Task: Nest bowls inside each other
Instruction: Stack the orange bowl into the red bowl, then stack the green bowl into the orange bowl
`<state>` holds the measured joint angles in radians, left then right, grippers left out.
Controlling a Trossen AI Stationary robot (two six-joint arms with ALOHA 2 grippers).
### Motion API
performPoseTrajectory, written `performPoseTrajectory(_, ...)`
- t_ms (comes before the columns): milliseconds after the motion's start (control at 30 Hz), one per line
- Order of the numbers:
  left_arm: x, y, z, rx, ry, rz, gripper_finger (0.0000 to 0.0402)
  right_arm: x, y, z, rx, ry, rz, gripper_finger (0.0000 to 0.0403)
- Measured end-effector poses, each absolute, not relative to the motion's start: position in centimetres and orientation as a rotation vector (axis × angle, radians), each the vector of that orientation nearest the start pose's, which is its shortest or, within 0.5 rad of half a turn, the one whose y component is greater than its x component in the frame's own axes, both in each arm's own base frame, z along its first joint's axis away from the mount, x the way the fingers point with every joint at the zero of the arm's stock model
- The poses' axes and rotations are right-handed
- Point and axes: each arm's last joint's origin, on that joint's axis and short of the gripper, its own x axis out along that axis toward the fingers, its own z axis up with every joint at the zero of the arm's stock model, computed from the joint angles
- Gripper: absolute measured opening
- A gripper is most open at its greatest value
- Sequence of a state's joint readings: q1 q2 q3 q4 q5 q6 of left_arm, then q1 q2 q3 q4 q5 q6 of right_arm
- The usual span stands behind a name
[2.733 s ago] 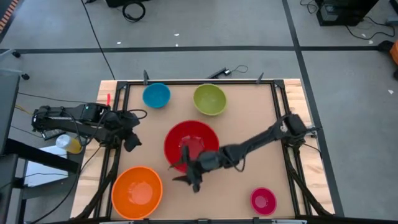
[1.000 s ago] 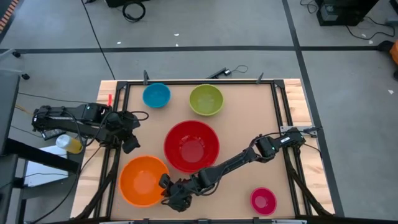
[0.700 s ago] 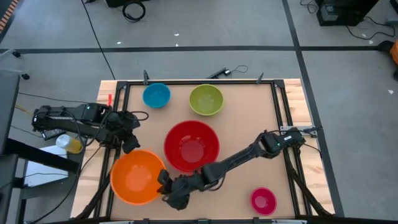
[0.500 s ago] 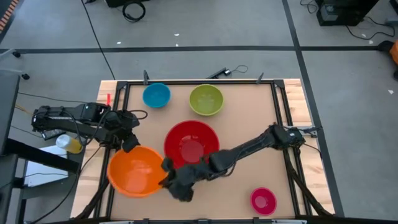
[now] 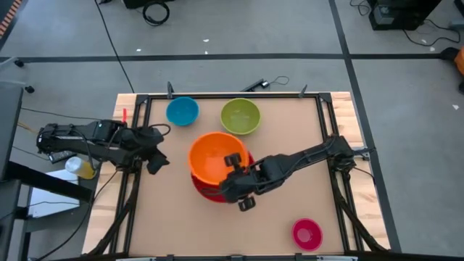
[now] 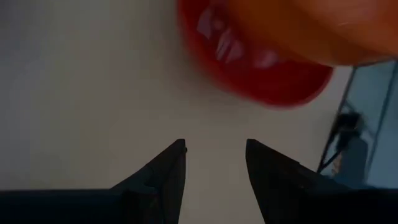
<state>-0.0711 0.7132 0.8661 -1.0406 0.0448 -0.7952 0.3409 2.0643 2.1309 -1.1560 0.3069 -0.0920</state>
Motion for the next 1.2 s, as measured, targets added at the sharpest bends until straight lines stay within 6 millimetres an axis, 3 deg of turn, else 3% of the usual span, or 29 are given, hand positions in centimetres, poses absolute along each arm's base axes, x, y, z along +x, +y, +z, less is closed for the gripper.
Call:
performPoseTrajectory(367,11.8,-0.8,30.1,-0.727,0.807,0.300,0.0169,41.8,14.1,25.3,-0.237,1.050,-0.039,0.0032)
performPoseTrajectory(533,11.8,-0.8,30.1,-0.736,0.804,0.304,0.0169,41.8,13.9,24.1,-0.145,1.037,-0.114,0.0057)
performPoseTrajectory(733,11.8,-0.8,30.1,-0.747,0.802,0.308,0.0169,42.4,14.1,24.4,-0.066,0.980,-0.103,0.0096)
performPoseTrajectory(967,11.8,-0.8,30.1,-0.754,0.802,0.311,0.0169,42.4,13.3,25.0,0.212,0.995,-0.121,0.0148)
performPoseTrajectory(1100,11.8,-0.7,30.1,-0.745,0.795,0.318,0.0169,42.0,12.0,28.1,0.465,0.896,-0.171,0.0156)
performPoseTrajectory(1200,12.3,-0.8,29.7,-0.725,0.762,0.300,0.0167,41.3,10.4,30.8,0.491,0.800,-0.220,0.0157)
